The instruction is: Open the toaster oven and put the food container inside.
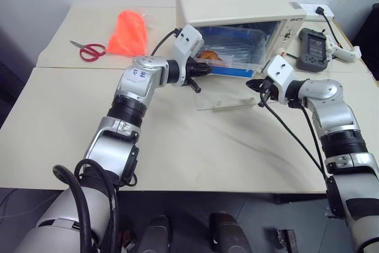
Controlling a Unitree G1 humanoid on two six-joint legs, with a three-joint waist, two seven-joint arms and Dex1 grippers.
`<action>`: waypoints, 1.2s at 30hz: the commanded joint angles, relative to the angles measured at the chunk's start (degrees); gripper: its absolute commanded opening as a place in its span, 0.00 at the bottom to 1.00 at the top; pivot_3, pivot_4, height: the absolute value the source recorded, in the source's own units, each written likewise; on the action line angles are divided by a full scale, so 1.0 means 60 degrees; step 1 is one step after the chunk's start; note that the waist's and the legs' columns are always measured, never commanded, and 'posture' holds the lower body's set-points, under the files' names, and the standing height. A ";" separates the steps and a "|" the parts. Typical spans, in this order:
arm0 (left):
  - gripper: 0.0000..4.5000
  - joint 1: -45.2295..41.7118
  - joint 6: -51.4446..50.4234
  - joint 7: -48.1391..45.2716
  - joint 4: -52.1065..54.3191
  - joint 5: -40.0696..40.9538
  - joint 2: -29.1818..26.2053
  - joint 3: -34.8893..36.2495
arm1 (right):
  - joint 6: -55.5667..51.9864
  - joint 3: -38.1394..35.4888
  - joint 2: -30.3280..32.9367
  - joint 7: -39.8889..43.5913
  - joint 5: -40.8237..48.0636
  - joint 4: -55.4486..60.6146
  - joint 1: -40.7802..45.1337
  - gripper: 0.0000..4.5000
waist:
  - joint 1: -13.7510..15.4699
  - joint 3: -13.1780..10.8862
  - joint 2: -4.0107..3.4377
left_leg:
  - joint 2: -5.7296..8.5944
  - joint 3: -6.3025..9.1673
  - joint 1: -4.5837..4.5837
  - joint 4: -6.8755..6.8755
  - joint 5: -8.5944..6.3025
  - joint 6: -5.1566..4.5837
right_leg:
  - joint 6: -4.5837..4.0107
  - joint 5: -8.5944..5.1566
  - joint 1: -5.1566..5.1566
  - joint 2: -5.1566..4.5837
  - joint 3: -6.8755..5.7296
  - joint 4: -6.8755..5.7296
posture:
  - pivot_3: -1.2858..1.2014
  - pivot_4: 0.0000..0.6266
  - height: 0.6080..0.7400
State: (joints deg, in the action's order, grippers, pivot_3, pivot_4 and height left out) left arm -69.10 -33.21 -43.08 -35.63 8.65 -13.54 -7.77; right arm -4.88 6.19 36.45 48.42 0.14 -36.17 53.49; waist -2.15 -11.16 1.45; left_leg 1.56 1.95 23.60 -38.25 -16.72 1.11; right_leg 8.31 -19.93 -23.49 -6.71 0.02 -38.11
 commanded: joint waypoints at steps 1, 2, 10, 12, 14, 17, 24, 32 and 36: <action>0.00 -0.0092 -0.0163 0.0039 0.0655 -0.0004 0.0023 0.0051 | 0.0521 -0.0249 -0.0396 -0.0869 -0.0222 -0.1053 0.0932 0.01 | -0.0052 0.0000 0.0000 | -0.0008 -0.0007 -0.0007 0.0001 0.0002 0.0003 | -0.0006 0.0003 0.0000 0.0006 0.0004 -0.0003 | 0.52 0.24 1.00; 0.00 -0.0080 -0.0279 0.0042 0.0795 0.0029 0.0004 0.0086 | 0.0664 -0.0272 -0.0525 -0.1005 -0.0243 -0.1401 0.1135 0.01 | -0.0065 0.0000 0.0000 | -0.0013 -0.0010 -0.0011 0.0006 0.0004 0.0007 | -0.0007 0.0004 -0.0004 0.0009 0.0008 -0.0015 | 0.52 0.24 1.00; 0.00 0.0557 -0.1160 -0.0178 0.2356 0.0504 -0.0764 0.0660 | 0.1812 -0.0495 -0.1198 -0.2513 -0.0419 -0.3588 0.2354 0.01 | -0.0235 0.0001 -0.0003 | -0.0044 -0.0010 -0.0018 0.0023 0.0005 0.0009 | -0.0007 0.0004 -0.0016 0.0007 0.0008 -0.0006 | 0.52 0.24 1.00; 0.00 0.0761 -0.1434 -0.0313 0.2846 0.0794 -0.1058 0.0938 | 0.1886 -0.0432 -0.1083 -0.2202 -0.0433 -0.3479 0.2297 0.01 | -0.0249 0.0002 -0.0003 | -0.0051 -0.0009 -0.0019 0.0024 0.0006 0.0011 | -0.0008 0.0004 -0.0017 0.0009 0.0008 -0.0006 | 0.52 0.24 1.00; 0.09 0.0869 -0.1806 -0.0450 0.3314 0.1237 -0.1377 0.1363 | 0.1789 -0.0453 -0.0827 -0.1672 -0.0319 -0.2773 0.1979 0.00 | -0.0251 0.0001 -0.0005 | -0.0055 -0.0009 -0.0019 0.0022 0.0006 0.0011 | -0.0008 0.0004 -0.0017 0.0010 0.0008 -0.0006 | 0.52 0.24 1.00; 0.26 0.1021 -0.2391 -0.1261 0.4137 0.2179 -0.2290 0.2068 | 0.0623 -0.0831 -0.0020 -0.0652 0.0305 -0.0235 0.0877 0.00 | -0.0213 0.0001 -0.0005 | -0.0058 -0.0006 -0.0013 0.0021 0.0005 0.0011 | -0.0008 0.0004 -0.0018 0.0009 0.0009 -0.0005 | 0.52 0.24 1.00; 0.73 0.1831 -0.3105 -0.3397 0.5414 0.3880 -0.4734 0.2922 | -0.3621 -0.2615 0.1948 0.0296 0.2231 0.5997 -0.2688 0.09 | -0.0080 0.0000 -0.0012 | -0.0059 0.0013 -0.0011 0.0034 0.0003 0.0008 | -0.0008 0.0004 -0.0002 0.0010 0.0004 0.0009 | 0.52 0.24 1.00; 1.00 0.2381 -0.3027 -0.3653 0.5786 0.4351 -0.5625 0.3117 | -0.5593 -0.4476 0.2278 -0.0512 0.3004 0.8881 -0.5608 0.66 | 0.0122 0.0000 -0.0011 | -0.0058 -0.0017 -0.0055 0.0010 -0.0002 -0.0006 | -0.0011 0.0006 0.0049 0.0016 0.0038 -0.0003 | 0.52 0.24 1.00; 1.00 0.2126 -0.2762 -0.3273 0.5557 0.4156 -0.5525 0.2964 | -0.5849 -0.4869 0.2060 -0.1129 0.3004 0.9223 -0.6344 0.97 | 0.0126 0.0000 -0.0011 | -0.0056 -0.0022 -0.0054 0.0009 -0.0008 -0.0018 | -0.0011 0.0006 0.0049 0.0012 0.0043 -0.0009 | 0.52 0.24 1.00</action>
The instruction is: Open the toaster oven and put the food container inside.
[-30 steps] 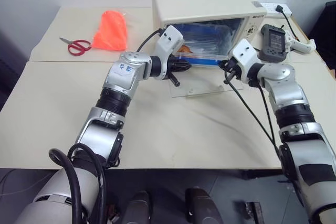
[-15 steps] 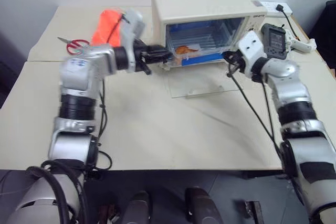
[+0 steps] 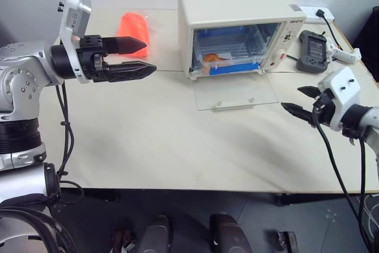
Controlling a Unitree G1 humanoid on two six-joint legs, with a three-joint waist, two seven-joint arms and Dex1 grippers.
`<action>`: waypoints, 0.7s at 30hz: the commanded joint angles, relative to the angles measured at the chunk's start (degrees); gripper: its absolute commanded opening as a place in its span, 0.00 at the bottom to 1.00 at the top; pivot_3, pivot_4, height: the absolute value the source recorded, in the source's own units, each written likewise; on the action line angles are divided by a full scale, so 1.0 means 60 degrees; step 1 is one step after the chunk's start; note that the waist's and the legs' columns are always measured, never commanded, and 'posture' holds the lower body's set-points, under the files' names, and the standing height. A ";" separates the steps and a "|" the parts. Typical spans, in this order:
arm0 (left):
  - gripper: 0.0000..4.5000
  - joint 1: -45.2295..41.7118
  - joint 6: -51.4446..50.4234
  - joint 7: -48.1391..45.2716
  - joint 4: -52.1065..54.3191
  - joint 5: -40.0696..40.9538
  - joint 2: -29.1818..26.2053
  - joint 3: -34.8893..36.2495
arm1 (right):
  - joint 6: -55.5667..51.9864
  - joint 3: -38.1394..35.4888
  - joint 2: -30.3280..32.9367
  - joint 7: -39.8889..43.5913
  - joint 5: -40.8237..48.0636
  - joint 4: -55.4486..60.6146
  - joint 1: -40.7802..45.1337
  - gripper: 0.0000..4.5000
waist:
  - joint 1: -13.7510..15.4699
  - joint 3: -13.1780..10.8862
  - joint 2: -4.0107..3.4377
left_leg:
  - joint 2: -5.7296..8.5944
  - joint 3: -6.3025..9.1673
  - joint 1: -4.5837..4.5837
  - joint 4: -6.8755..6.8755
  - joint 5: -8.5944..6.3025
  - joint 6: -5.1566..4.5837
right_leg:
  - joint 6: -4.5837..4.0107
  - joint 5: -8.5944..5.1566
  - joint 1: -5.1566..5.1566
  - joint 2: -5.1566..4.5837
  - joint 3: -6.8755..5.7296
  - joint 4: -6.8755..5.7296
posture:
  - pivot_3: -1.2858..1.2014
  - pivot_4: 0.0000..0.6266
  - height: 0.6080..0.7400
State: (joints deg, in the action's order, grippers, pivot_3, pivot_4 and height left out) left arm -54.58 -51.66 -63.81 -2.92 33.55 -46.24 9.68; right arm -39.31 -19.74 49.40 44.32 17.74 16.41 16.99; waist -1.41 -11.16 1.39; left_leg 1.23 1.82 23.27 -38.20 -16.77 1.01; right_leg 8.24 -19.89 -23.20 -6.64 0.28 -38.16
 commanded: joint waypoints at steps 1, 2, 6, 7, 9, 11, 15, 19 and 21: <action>1.00 -0.0362 0.0323 0.0181 0.0035 0.0024 -0.0065 0.0022 | -0.0120 -0.0534 -0.0162 -0.0595 0.0035 0.0417 -0.0377 0.97 | 0.0000 0.0000 0.0000 | 0.0000 0.0000 0.0000 0.0001 0.0000 0.0000 | 0.0000 0.0000 0.0000 0.0002 -0.0001 0.0000 | 0.52 0.24 1.00; 1.00 -0.0416 0.0349 0.0149 -0.0005 0.0052 -0.0059 -0.0012 | -0.0117 -0.0585 -0.0319 -0.0770 0.0071 0.0366 -0.0471 0.95 | -0.0001 0.0000 0.0000 | 0.0001 0.0000 0.0000 0.0001 0.0000 0.0000 | 0.0000 0.0000 0.0000 0.0003 -0.0001 0.0000 | 0.52 0.24 1.00; 1.00 -0.0506 0.0282 -0.0086 0.0069 0.0218 -0.0173 -0.0116 | 0.0085 -0.0309 -0.0870 -0.1030 0.0191 0.0234 -0.0900 0.71 | -0.0023 0.0000 0.0000 | 0.0006 -0.0003 -0.0002 0.0005 0.0000 0.0000 | 0.0000 0.0000 -0.0002 0.0003 0.0000 -0.0001 | 0.52 0.24 1.00; 1.00 -0.0530 0.0247 -0.0111 0.0095 0.0243 -0.0197 -0.0118 | 0.0175 -0.0213 -0.1053 -0.1117 0.0193 0.0147 -0.0915 0.64 | -0.0041 0.0000 0.0000 | 0.0006 -0.0005 -0.0002 0.0006 0.0000 0.0000 | 0.0000 0.0000 -0.0003 0.0006 0.0000 0.0000 | 0.52 0.24 1.00; 1.00 -0.0562 0.0193 -0.0228 0.0132 0.0244 -0.0306 -0.0195 | 0.0443 0.0040 -0.1337 -0.1293 0.0059 -0.0164 -0.0840 0.49 | -0.0050 0.0000 0.0000 | 0.0005 -0.0014 -0.0002 0.0007 0.0000 0.0000 | 0.0000 0.0000 -0.0009 0.0010 0.0007 -0.0001 | 0.52 0.24 1.00; 1.00 -0.0585 0.0108 -0.0323 0.0118 0.0317 -0.0382 -0.0197 | 0.0730 0.0260 -0.1558 -0.1437 -0.0069 -0.0589 -0.0670 0.34 | -0.0059 0.0000 0.0000 | 0.0004 -0.0014 -0.0004 0.0008 0.0000 0.0001 | 0.0000 0.0000 -0.0010 0.0012 0.0008 -0.0003 | 0.52 0.24 1.00; 1.00 -0.0447 -0.0072 -0.0865 0.0272 0.0685 -0.0742 -0.0127 | 0.1273 0.0763 -0.1874 -0.1629 -0.0300 -0.1619 -0.0205 0.01 | -0.0039 0.0000 0.0000 | 0.0002 -0.0019 -0.0003 0.0007 0.0000 0.0001 | 0.0000 0.0000 -0.0019 0.0008 0.0012 -0.0009 | 0.52 0.24 1.00; 1.00 -0.0317 0.0064 -0.0870 0.0533 0.0655 -0.0914 -0.0224 | 0.1665 0.1228 -0.1933 -0.1680 -0.0642 -0.2458 0.0134 0.01 | -0.0041 0.0000 -0.0001 | -0.0004 -0.0019 -0.0003 0.0011 0.0000 0.0001 | 0.0000 0.0000 -0.0022 0.0007 0.0013 -0.0012 | 0.52 0.24 1.00; 1.00 -0.0327 -0.0002 -0.0887 0.0670 0.0699 -0.0992 -0.0246 | 0.2097 0.1563 -0.2107 -0.1723 -0.0880 -0.3303 0.0584 0.01 | -0.0042 0.0000 0.0000 | -0.0004 -0.0020 -0.0003 0.0009 0.0000 0.0001 | 0.0000 0.0000 -0.0022 0.0006 0.0015 -0.0012 | 0.52 0.24 1.00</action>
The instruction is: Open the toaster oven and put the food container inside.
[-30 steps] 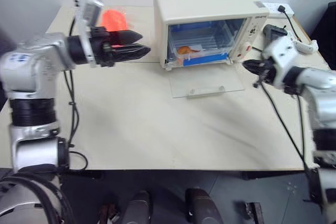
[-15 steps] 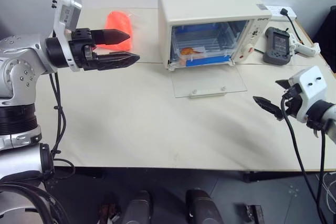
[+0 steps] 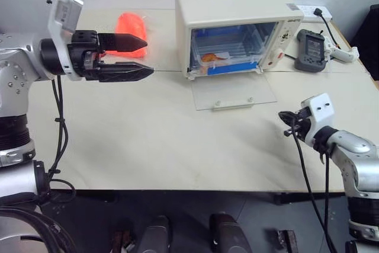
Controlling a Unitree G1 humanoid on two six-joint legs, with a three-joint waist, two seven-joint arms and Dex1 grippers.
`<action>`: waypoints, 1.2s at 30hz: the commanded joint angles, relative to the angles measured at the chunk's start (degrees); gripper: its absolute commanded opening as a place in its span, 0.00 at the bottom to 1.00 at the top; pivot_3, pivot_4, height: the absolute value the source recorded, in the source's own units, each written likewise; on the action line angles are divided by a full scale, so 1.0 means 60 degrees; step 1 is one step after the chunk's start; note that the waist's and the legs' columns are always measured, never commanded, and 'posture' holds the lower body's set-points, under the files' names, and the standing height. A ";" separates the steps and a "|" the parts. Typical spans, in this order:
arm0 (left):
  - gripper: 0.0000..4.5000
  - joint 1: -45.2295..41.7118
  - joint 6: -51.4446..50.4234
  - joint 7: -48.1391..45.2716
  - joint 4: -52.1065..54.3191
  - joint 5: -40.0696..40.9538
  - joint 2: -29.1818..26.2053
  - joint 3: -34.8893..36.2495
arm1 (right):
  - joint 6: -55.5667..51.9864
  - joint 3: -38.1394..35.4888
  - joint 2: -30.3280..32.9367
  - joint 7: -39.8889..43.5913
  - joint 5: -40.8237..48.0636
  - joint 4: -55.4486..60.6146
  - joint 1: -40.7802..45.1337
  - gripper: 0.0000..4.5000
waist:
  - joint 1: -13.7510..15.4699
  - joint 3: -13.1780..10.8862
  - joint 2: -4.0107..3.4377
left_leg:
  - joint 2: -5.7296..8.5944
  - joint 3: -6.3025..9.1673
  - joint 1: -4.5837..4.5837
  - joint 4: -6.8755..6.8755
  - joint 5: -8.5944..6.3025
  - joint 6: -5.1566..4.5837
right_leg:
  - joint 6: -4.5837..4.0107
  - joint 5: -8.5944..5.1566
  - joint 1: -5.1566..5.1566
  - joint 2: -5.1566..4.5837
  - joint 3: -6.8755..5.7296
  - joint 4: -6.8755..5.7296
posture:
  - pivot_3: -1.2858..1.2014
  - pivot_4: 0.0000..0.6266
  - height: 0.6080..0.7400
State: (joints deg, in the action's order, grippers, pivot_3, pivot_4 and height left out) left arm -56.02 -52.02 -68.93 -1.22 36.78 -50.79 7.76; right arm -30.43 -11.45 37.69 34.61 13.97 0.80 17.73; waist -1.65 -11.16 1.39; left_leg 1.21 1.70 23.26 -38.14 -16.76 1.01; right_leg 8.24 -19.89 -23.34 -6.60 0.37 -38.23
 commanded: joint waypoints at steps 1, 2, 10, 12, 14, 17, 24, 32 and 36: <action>1.00 -0.0083 0.0084 -0.0086 0.0459 0.0198 -0.0256 0.0089 | 0.0799 0.0323 -0.0244 -0.0124 -0.0356 -0.1102 0.0701 0.01 | -0.0005 0.0000 0.0001 | 0.0002 0.0000 0.0000 -0.0003 0.0000 0.0000 | 0.0000 0.0000 0.0002 0.0002 -0.0001 0.0001 | 0.52 0.24 1.00; 1.00 -0.0081 0.0115 -0.0112 0.0512 0.0213 -0.0267 0.0095 | 0.0952 0.0421 -0.0310 -0.0131 -0.0423 -0.1421 0.0895 0.01 | -0.0010 0.0000 0.0000 | 0.0003 -0.0005 0.0002 -0.0004 0.0000 0.0000 | 0.0000 0.0000 0.0000 -0.0001 0.0003 0.0002 | 0.52 0.24 1.00; 1.00 -0.0174 0.0074 -0.0103 0.0727 0.0384 -0.0156 0.0067 | 0.2312 0.1042 -0.0935 -0.0152 -0.0946 -0.3751 0.2582 0.01 | -0.0089 0.0000 0.0000 | -0.0003 -0.0008 0.0000 -0.0001 0.0002 0.0004 | 0.0000 0.0000 -0.0008 0.0005 0.0002 -0.0007 | 0.52 0.24 1.00; 1.00 -0.0090 0.0173 -0.0110 0.0763 0.0341 -0.0168 0.0014 | 0.2505 0.1007 -0.1023 -0.0169 -0.0924 -0.4019 0.3047 0.01 | -0.0097 0.0000 -0.0001 | -0.0005 -0.0007 0.0000 0.0002 0.0003 0.0006 | 0.0000 0.0000 -0.0012 0.0005 0.0002 -0.0009 | 0.52 0.24 1.00; 1.00 -0.0040 0.0234 -0.0091 0.0794 0.0322 -0.0159 -0.0012 | 0.2573 0.0924 -0.1043 -0.0086 -0.0831 -0.4030 0.3400 0.01 | -0.0096 -0.0001 -0.0001 | -0.0005 -0.0007 0.0003 0.0004 0.0003 0.0006 | 0.0000 0.0000 -0.0015 0.0002 0.0002 -0.0007 | 0.52 0.24 1.00; 1.00 -0.0055 0.0229 0.0012 0.0741 0.0351 -0.0063 -0.0020 | 0.2773 0.0802 -0.1037 -0.0159 -0.0796 -0.4104 0.4036 0.01 | -0.0097 -0.0001 -0.0002 | -0.0006 -0.0006 0.0004 0.0003 0.0003 0.0006 | 0.0000 0.0000 -0.0015 0.0000 0.0002 -0.0006 | 0.52 0.24 1.00; 1.00 -0.0049 0.0519 0.0182 0.0449 0.0239 0.0111 -0.0048 | 0.2584 0.0221 -0.0958 -0.0214 -0.0186 -0.3686 0.5370 0.01 | -0.0233 -0.0005 -0.0008 | -0.0011 0.0002 0.0005 0.0015 0.0005 0.0010 | 0.0000 0.0000 -0.0019 0.0004 -0.0006 -0.0005 | 0.52 0.24 1.00; 1.00 0.0068 0.0796 0.0248 0.0316 0.0218 0.0155 -0.0064 | 0.1627 0.0255 -0.0285 0.0596 -0.0019 -0.2120 0.4214 0.01 | -0.0222 -0.0005 -0.0008 | -0.0004 0.0006 0.0010 0.0010 0.0004 0.0008 | 0.0000 0.0000 -0.0015 -0.0004 -0.0006 -0.0003 | 0.52 0.24 1.00; 1.00 0.0259 0.0915 0.0142 0.0111 0.0180 -0.0074 0.0062 | 0.0236 -0.0314 0.1005 0.1734 0.0860 -0.0634 0.3388 0.01 | -0.0203 -0.0009 -0.0015 | -0.0006 0.0002 0.0010 0.0016 0.0003 0.0007 | 0.0000 0.0000 -0.0018 -0.0002 -0.0004 0.0001 | 0.52 0.24 1.00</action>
State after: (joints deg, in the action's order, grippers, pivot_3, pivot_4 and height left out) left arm -54.41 -47.57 -67.73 -0.70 37.87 -49.85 6.38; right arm -26.57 -9.88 41.00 42.29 16.09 -8.21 38.02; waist -2.87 -11.21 1.30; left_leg 1.17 1.71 23.32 -38.05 -16.75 1.04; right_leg 8.24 -19.89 -23.44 -6.61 0.34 -38.23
